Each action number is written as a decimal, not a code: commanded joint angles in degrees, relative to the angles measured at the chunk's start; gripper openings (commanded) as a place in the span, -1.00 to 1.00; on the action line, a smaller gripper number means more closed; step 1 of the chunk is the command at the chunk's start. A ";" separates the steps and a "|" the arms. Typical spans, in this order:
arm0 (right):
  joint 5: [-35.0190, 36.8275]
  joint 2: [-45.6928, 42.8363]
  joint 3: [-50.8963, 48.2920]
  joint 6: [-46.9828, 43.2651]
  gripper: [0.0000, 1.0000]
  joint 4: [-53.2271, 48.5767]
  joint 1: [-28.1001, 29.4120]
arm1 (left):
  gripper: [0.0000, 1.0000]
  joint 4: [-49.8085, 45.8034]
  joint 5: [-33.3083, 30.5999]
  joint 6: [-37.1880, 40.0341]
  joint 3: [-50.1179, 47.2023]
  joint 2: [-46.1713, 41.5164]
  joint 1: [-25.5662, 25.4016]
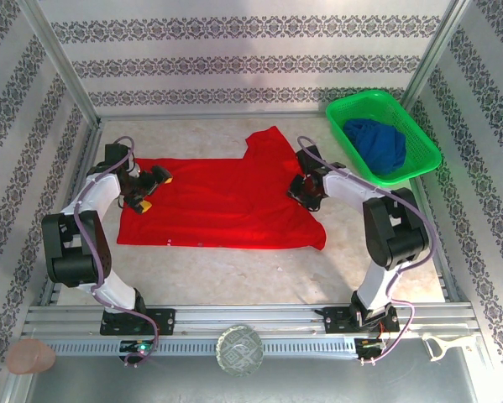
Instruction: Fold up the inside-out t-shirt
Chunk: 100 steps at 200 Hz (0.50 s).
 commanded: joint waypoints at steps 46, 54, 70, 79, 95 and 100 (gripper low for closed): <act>-3.63 1.80 8.79 0.41 -1.00 1.78 -0.96 | 0.99 -0.18 -1.01 -0.63 0.62 0.34 0.37; -4.02 3.26 10.88 0.32 -1.00 1.73 -0.95 | 0.99 -0.18 -0.93 -0.56 0.84 0.71 0.35; -4.70 6.20 14.19 0.19 -1.00 3.11 -0.95 | 0.99 -0.18 -1.02 -0.38 1.35 1.41 0.40; -4.68 7.76 15.47 -0.06 -1.00 4.76 -0.96 | 0.99 -0.34 -1.24 -0.08 1.62 1.76 0.43; -7.69 10.30 16.88 -2.25 -0.69 10.56 -1.18 | 0.99 -0.31 -1.18 0.08 1.79 2.59 0.35; -8.77 11.00 17.57 -2.94 -0.35 11.54 -1.18 | 0.99 -0.43 -1.20 0.11 1.82 2.74 0.43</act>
